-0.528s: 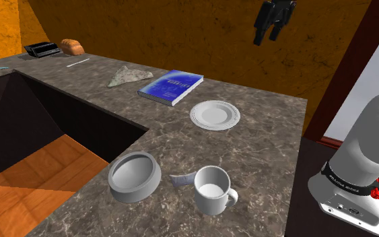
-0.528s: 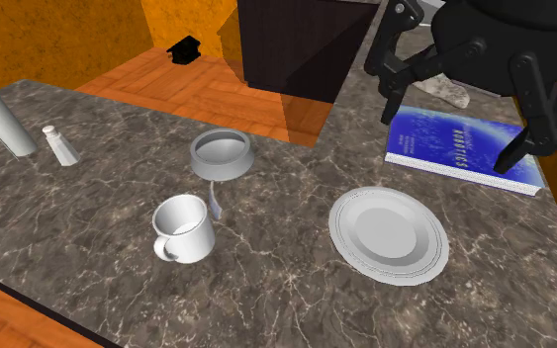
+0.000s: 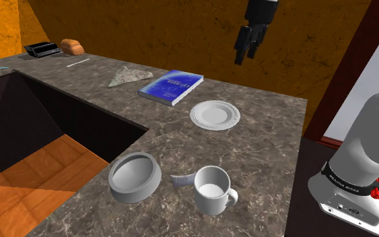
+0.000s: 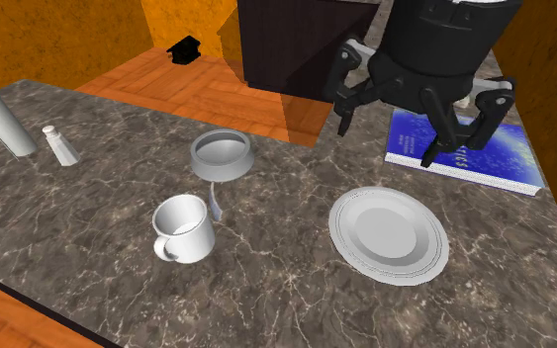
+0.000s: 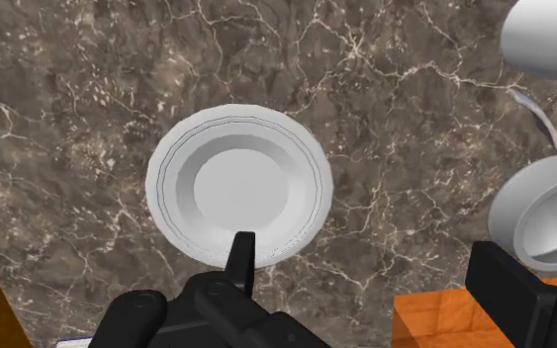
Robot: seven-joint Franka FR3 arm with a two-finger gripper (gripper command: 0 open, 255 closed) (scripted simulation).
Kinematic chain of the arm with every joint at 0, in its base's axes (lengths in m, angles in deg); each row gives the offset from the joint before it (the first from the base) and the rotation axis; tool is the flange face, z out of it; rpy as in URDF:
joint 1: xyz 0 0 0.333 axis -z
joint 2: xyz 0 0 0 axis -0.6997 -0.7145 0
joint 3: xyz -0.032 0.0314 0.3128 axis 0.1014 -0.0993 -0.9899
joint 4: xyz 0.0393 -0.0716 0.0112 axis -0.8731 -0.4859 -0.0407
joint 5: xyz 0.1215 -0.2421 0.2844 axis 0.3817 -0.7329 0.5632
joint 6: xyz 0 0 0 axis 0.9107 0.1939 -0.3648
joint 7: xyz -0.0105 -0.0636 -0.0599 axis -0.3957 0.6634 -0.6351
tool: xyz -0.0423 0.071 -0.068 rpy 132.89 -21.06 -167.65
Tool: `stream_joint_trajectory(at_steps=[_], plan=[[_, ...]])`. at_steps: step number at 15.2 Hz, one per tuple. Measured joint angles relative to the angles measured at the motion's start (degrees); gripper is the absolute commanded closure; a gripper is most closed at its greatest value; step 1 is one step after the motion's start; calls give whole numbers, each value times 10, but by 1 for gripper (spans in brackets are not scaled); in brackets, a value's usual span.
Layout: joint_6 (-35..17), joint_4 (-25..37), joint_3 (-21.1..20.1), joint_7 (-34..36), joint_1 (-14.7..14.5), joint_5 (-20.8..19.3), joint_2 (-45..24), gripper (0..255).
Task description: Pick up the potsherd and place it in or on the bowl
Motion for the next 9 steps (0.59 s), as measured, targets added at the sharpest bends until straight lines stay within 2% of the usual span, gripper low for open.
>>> stream_joint_trajectory(at_steps=[9], plan=[[-95,-7,-25,-77,-62,43,-127,0]])
